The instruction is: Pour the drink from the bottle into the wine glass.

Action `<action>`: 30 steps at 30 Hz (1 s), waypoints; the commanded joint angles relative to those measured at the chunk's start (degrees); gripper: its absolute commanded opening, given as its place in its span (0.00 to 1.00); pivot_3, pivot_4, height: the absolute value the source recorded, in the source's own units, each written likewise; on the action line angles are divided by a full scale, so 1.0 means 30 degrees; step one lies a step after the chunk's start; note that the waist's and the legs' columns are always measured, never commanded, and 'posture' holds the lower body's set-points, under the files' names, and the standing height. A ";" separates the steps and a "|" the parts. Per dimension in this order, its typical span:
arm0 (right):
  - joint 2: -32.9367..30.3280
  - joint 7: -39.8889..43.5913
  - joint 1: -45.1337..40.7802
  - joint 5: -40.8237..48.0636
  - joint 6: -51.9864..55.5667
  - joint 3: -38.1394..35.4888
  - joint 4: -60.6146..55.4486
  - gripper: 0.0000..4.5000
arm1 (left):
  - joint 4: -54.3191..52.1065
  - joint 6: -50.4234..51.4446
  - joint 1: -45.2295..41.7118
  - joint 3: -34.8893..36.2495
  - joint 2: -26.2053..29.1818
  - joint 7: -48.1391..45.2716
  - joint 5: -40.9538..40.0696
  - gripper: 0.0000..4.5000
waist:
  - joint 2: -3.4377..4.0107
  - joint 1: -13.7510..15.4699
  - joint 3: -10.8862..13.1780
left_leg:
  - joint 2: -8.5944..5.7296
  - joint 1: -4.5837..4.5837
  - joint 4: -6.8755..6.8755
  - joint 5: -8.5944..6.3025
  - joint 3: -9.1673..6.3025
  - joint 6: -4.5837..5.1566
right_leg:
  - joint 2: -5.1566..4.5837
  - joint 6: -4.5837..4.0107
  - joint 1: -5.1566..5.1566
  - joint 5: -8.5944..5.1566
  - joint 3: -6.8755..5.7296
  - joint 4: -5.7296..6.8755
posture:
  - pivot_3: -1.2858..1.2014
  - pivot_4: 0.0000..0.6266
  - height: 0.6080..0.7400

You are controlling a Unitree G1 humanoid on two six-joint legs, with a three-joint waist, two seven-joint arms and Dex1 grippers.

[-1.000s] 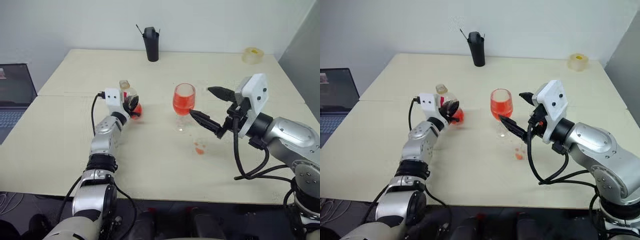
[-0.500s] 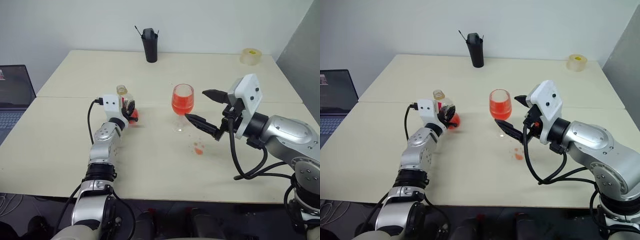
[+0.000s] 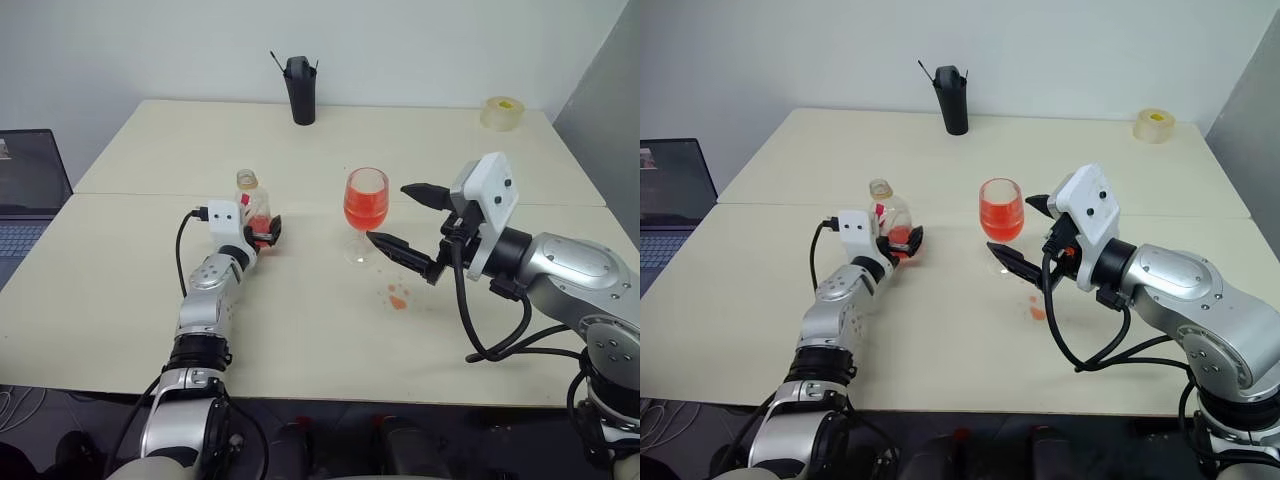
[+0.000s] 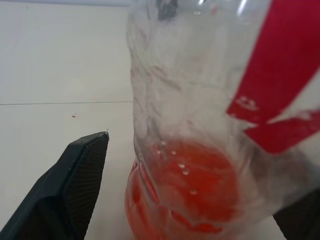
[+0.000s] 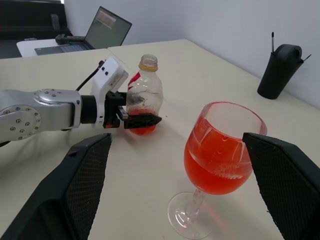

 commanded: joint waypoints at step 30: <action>-0.0945 0.1846 0.0435 -0.0594 -0.1104 -0.0148 0.1013 1.00 | -1.1368 0.5401 0.7246 -0.0459 0.6621 -1.1423 -0.5374 1.00 | 0.0004 0.0070 0.0002 | 0.0050 0.0009 -0.0091 -0.0033 0.0000 0.0059 | 0.0007 -0.0007 0.0015 0.0001 -0.0003 -0.0096 | 0.52 0.24 1.00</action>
